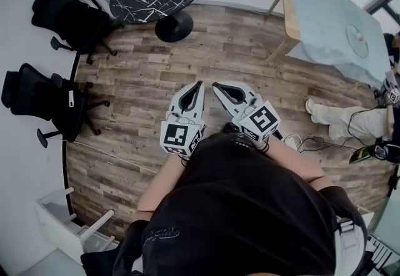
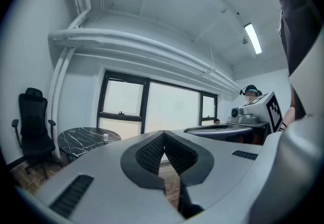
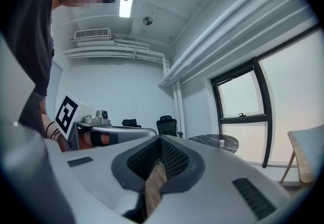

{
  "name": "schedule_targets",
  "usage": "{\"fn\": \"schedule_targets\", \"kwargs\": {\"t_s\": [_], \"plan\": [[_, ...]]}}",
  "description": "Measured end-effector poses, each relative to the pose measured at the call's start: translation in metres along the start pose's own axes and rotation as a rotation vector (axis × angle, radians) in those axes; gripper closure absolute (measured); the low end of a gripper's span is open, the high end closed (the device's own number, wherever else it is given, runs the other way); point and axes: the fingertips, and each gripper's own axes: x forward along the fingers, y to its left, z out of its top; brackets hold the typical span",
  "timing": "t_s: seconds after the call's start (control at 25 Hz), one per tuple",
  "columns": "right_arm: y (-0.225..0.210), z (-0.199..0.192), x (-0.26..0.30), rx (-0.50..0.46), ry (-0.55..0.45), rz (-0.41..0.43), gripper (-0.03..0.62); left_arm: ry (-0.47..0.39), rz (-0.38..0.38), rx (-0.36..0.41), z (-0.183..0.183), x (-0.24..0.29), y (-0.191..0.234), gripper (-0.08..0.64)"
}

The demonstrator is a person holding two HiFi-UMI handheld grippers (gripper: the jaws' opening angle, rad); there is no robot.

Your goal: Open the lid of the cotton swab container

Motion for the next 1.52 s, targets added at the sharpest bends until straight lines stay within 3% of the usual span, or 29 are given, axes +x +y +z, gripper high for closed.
{"fn": "schedule_targets", "kwargs": {"t_s": [0.28, 0.68, 1.04, 1.52], "plan": [[-0.055, -0.004, -0.019, 0.041, 0.017, 0.018, 0.57, 0.001, 0.019, 0.02, 0.007, 0.047, -0.023, 0.548], [-0.085, -0.011, -0.032, 0.055, 0.016, -0.025, 0.571, 0.007, 0.002, -0.004, 0.0, 0.074, -0.027, 0.548], [-0.115, -0.018, -0.037, 0.06, 0.033, -0.096, 0.569, 0.009, -0.071, -0.028, -0.006, 0.11, -0.029, 0.548], [-0.158, -0.02, 0.031, 0.067, 0.054, -0.098, 0.571, 0.016, -0.073, -0.041, 0.0, 0.155, 0.039, 0.548]]}}
